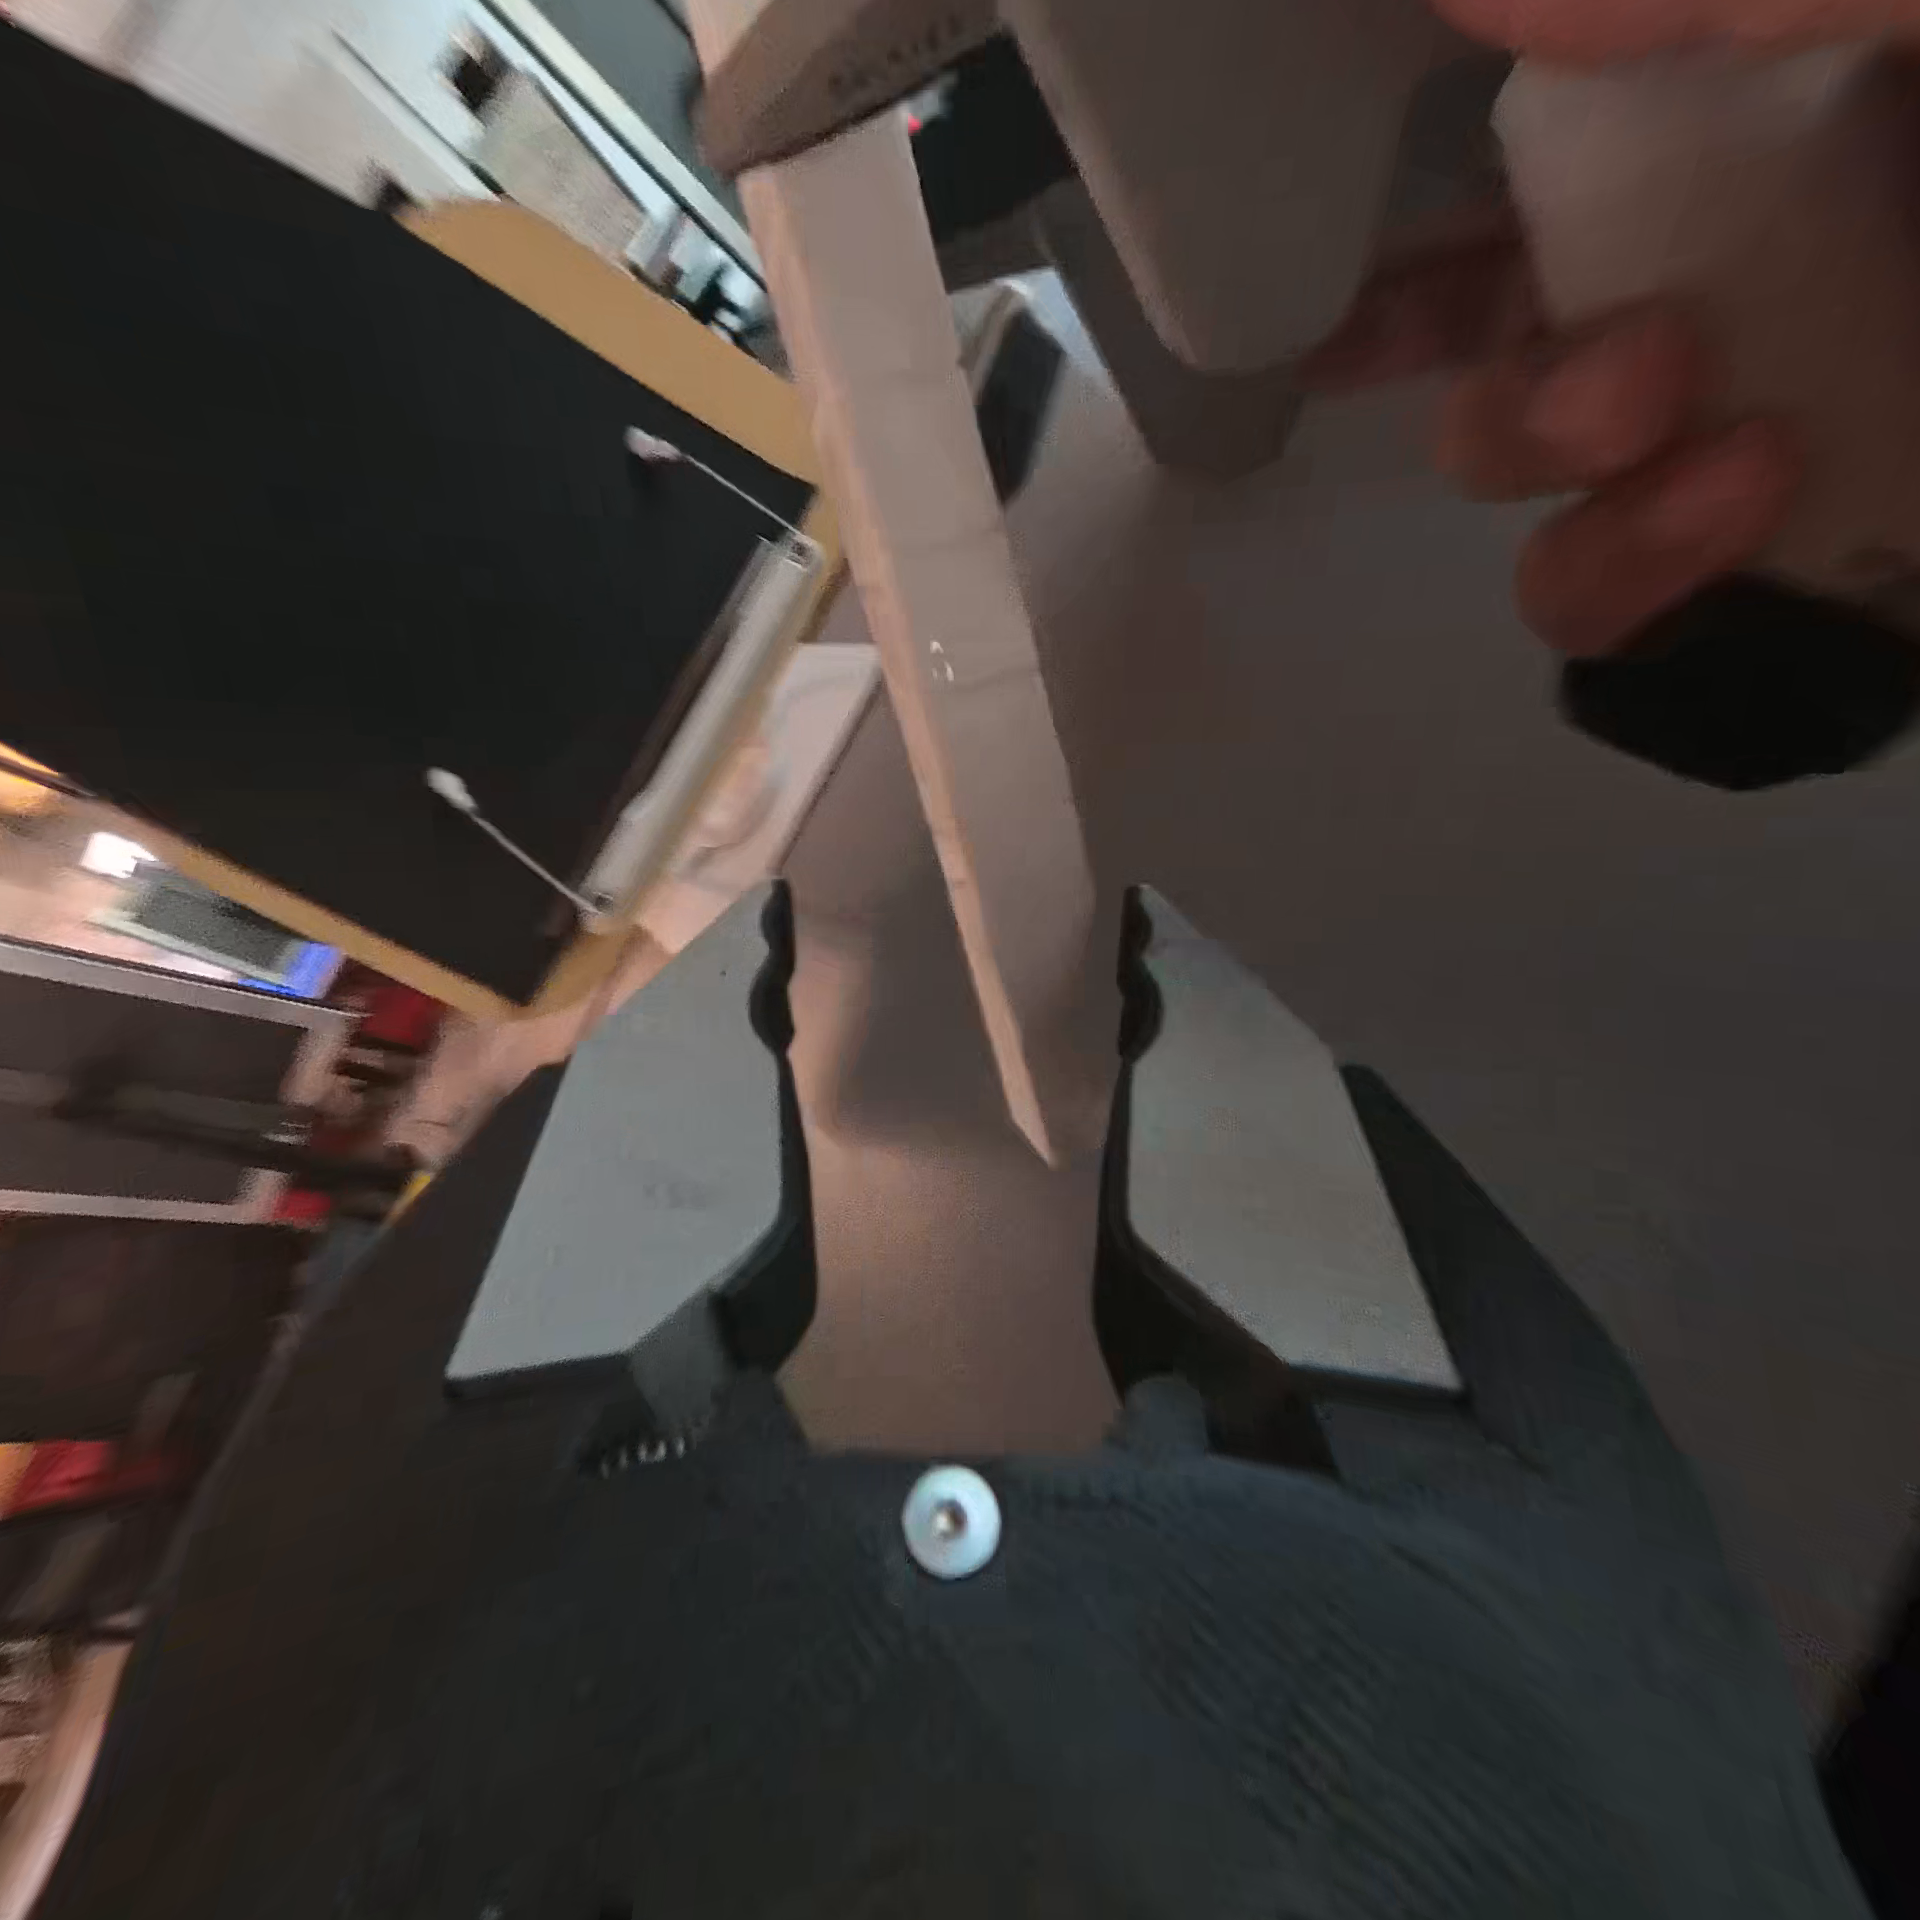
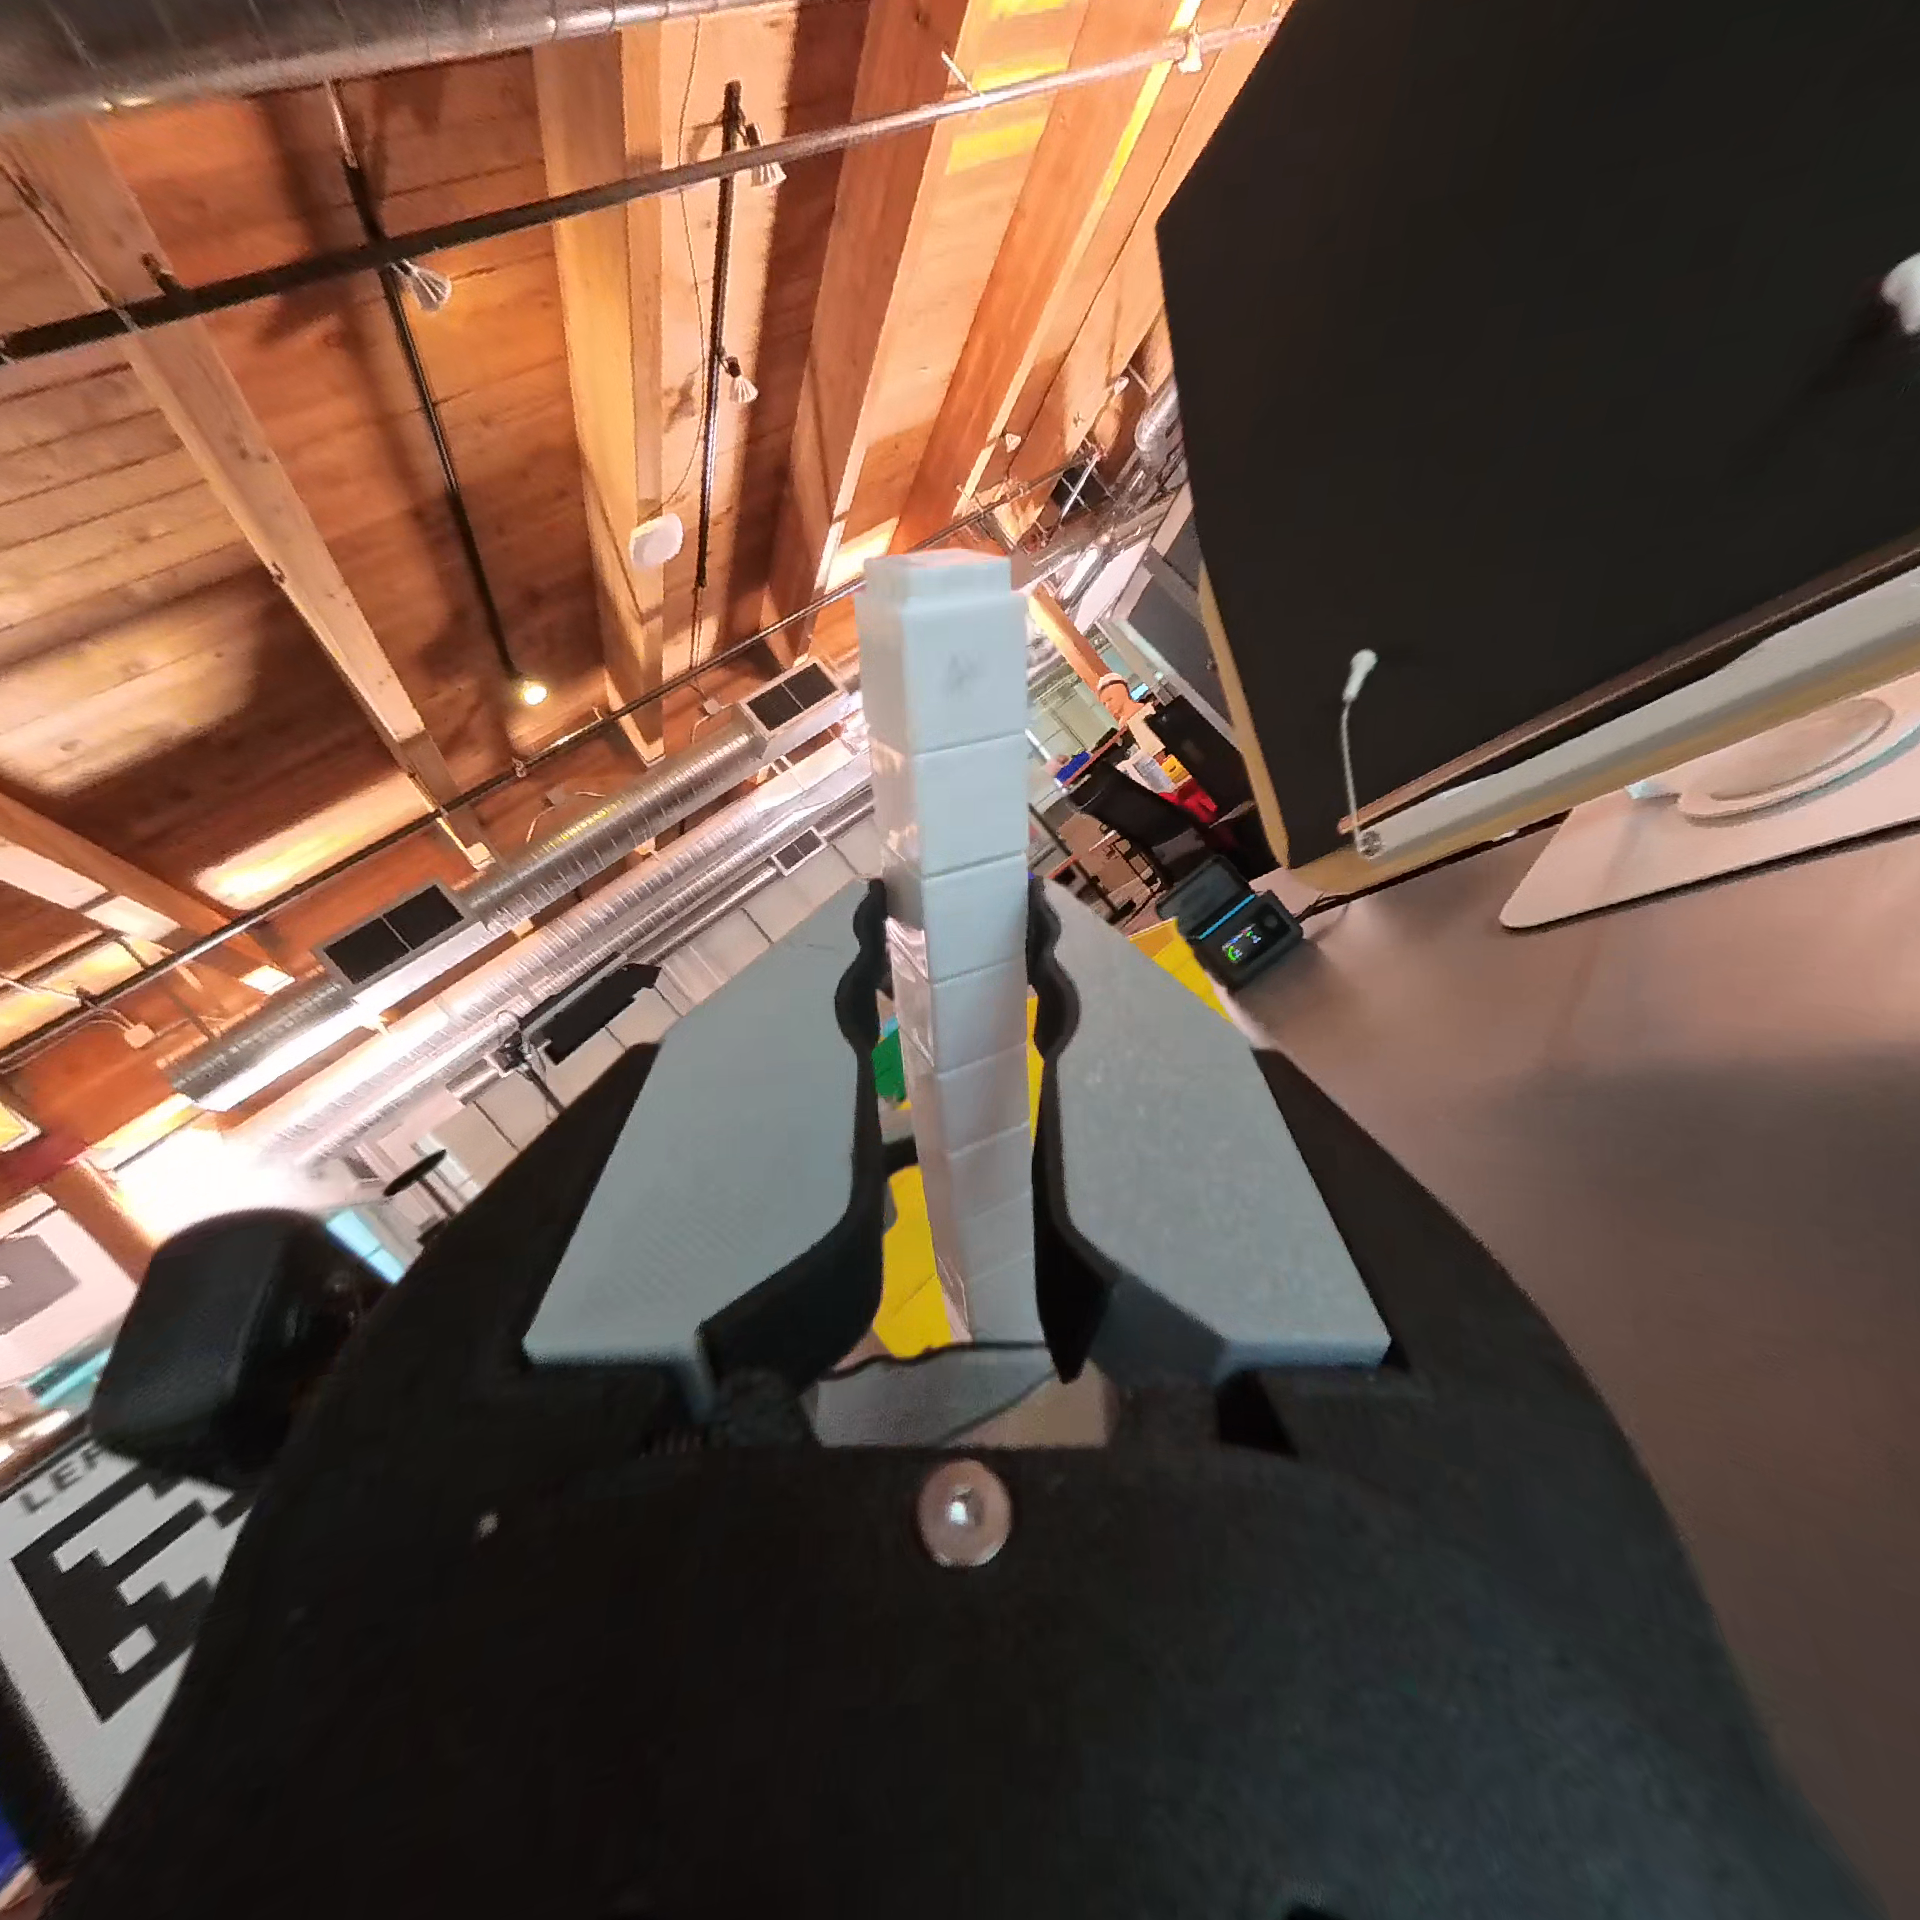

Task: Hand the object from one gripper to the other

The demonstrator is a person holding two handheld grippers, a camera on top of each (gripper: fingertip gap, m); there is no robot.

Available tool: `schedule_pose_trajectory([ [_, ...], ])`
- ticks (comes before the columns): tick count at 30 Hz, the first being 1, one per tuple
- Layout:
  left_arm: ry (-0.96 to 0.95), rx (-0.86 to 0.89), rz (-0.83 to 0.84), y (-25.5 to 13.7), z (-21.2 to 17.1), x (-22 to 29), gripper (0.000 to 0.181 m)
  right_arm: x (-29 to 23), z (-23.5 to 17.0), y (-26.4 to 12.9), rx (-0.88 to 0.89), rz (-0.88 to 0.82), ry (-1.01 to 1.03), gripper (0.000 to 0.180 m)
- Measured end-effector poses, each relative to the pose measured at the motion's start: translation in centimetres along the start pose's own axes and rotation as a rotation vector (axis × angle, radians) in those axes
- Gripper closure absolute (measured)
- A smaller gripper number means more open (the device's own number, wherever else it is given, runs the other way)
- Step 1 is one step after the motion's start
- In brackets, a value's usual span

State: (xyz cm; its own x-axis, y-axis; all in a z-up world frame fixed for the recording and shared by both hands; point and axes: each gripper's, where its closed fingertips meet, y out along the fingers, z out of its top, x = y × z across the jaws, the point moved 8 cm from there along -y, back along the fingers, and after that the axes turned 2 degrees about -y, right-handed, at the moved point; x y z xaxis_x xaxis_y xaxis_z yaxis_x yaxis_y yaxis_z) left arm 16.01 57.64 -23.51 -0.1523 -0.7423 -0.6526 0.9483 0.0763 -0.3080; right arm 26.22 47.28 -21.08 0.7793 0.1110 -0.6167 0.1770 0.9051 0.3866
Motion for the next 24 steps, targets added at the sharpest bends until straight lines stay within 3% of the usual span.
schedule_pose_trajectory([
  [1,0.053,0.027,0.044,0.0,0.2,0.0,0.126,-0.2,-0.2,0.1,-0.007,0.007,0.008,0.156],
  [3,0.151,0.069,0.105,-0.2,0.5,-0.1,0.158,-0.3,-0.4,0.3,-0.021,0.019,0.025,0.157],
  [5,0.171,0.045,0.093,-0.1,0.4,-0.3,0.158,0.0,-0.4,0.4,-0.039,0.015,0.036,0.157],
  [10,0.009,0.074,-0.061,-0.5,0.1,-2.0,0.162,0.3,-0.3,0.7,-0.074,0.078,0.071,0.16],
  [14,-0.225,0.153,-0.272,-1.3,-0.3,-3.2,0.162,-1.1,0.5,1.4,-0.128,0.225,0.026,0.135],
  [17,-0.482,0.259,-0.481,-2.0,-0.6,-4.3,0.162,-1.7,0.8,1.6,-0.161,0.218,-0.08,0.112],
  [20,-0.682,0.367,-0.711,-2.7,-0.9,-4.8,0.162,-2.5,0.5,1.8,-0.216,0.288,-0.127,0.108],
  [24,-0.867,0.478,-0.878,-3.1,-1.2,-5.2,0.163,-3.5,-1.0,2.3,-0.326,0.43,-0.11,0.113],
])
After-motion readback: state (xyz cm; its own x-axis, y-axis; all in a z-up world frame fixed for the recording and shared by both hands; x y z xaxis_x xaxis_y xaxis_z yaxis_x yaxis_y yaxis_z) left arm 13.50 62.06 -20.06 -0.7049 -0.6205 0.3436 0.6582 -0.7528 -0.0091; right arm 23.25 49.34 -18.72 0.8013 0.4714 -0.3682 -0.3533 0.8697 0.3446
